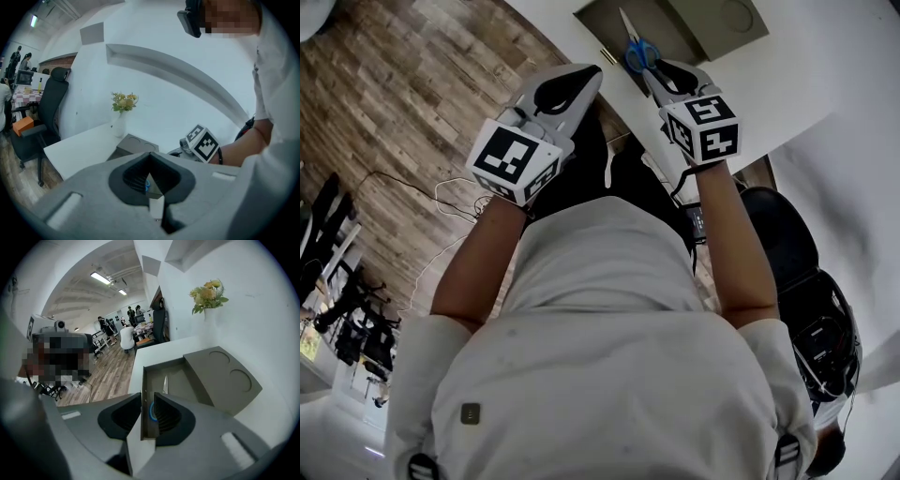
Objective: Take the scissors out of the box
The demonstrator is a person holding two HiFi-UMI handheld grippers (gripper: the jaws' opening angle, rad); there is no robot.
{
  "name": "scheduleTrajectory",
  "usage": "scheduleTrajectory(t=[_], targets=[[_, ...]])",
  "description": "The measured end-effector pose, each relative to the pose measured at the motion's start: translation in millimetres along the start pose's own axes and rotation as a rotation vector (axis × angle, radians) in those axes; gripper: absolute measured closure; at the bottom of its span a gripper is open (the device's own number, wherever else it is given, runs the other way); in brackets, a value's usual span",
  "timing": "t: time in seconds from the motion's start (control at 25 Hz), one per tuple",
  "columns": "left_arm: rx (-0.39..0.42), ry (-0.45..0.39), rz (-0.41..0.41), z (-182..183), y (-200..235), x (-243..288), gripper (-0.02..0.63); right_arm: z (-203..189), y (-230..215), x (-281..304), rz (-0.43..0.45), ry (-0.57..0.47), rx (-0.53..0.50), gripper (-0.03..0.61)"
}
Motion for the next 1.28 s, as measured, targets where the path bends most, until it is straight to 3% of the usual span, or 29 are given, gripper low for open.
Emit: scheduleTrajectory(t=[1.04,1.28], targets=[[-0.097,0.059,-0.022,-21,49,18,0.612,-29,-30,75,-0.057,0.270,-0.029,0.449],[-0.112,0.063,-0.020,-27,52,15,0.612,-34,-37,80,-0.109,0.319,-0.031,0.446]])
Point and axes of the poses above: the fingertips, and each gripper's own axes: x forward along the fingers, y to its left, z out of its top, the point moved 1 cm from there along -x, backward along the fingers
